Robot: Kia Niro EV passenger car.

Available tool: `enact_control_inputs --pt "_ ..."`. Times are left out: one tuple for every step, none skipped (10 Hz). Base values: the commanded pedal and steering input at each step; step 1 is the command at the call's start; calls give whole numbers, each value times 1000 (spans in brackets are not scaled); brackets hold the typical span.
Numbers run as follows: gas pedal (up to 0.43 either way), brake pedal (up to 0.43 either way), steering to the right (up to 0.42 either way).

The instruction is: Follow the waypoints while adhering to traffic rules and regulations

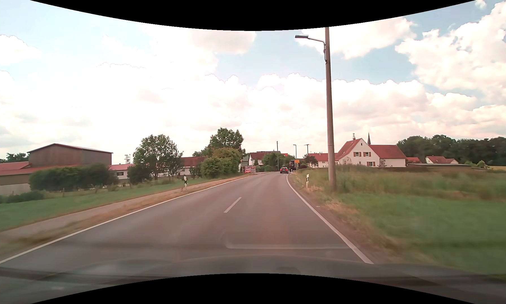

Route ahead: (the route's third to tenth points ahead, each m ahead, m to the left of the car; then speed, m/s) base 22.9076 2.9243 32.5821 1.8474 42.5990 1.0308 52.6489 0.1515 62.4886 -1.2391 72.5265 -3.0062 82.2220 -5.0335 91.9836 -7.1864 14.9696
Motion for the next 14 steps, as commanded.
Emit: enact_control_inputs --pt "39 0 6" --pt "39 0 8" --pt "67 0 9" --pt "79 0 9" --pt "79 0 9" --pt "79 0 9" --pt "79 0 9" --pt "79 0 9" --pt "79 0 9" --pt "79 0 9" --pt "98 0 8" --pt "98 0 9" --pt "98 0 9" --pt "98 0 10"
